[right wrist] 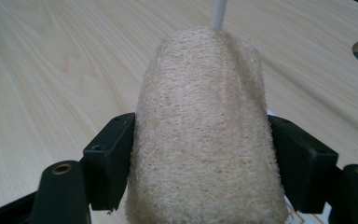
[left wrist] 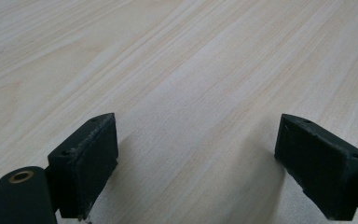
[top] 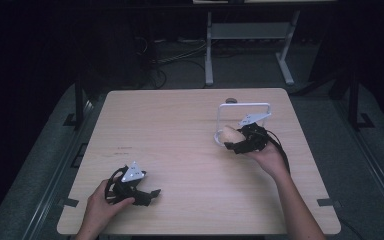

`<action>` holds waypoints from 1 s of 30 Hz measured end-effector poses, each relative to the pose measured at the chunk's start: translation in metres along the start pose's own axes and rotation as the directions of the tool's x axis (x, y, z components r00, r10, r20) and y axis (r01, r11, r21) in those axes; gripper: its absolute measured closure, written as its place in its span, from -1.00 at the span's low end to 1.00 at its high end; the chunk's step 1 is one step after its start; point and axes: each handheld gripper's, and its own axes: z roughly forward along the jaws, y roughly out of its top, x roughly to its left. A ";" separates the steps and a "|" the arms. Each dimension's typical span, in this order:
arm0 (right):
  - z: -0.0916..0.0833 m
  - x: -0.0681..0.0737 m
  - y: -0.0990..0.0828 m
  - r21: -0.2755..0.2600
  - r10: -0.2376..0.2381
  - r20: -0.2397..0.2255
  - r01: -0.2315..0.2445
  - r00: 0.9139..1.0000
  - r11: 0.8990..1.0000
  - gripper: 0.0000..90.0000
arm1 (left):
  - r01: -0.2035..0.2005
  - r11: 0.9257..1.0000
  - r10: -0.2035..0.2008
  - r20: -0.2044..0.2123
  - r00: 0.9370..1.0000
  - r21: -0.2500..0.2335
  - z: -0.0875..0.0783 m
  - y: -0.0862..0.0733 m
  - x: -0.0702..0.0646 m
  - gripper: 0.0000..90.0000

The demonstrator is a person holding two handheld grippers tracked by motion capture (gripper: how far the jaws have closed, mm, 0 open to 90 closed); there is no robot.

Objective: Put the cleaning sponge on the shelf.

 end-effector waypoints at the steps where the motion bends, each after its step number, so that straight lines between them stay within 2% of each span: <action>1: 0.000 -0.001 0.001 0.001 -0.001 0.005 0.001 1.000 1.000 -0.39 | 0.000 1.000 0.000 0.000 1.000 0.000 0.000 0.000 0.000 -0.72; 11: 0.004 -0.011 0.005 0.016 0.003 0.033 -0.004 0.999 1.000 -0.39 | -0.001 1.000 0.001 0.000 1.000 0.001 0.000 0.000 0.000 -0.72; 19: 0.014 -0.019 0.003 0.034 0.026 0.047 -0.027 0.999 0.999 -0.39 | -0.005 1.000 0.005 0.001 1.000 0.004 0.000 0.000 0.000 -0.72; 30: 0.031 -0.025 0.000 0.073 0.028 0.061 -0.033 0.998 0.997 -0.39 | -0.005 1.000 0.005 0.001 1.000 0.004 0.000 0.000 0.000 -0.72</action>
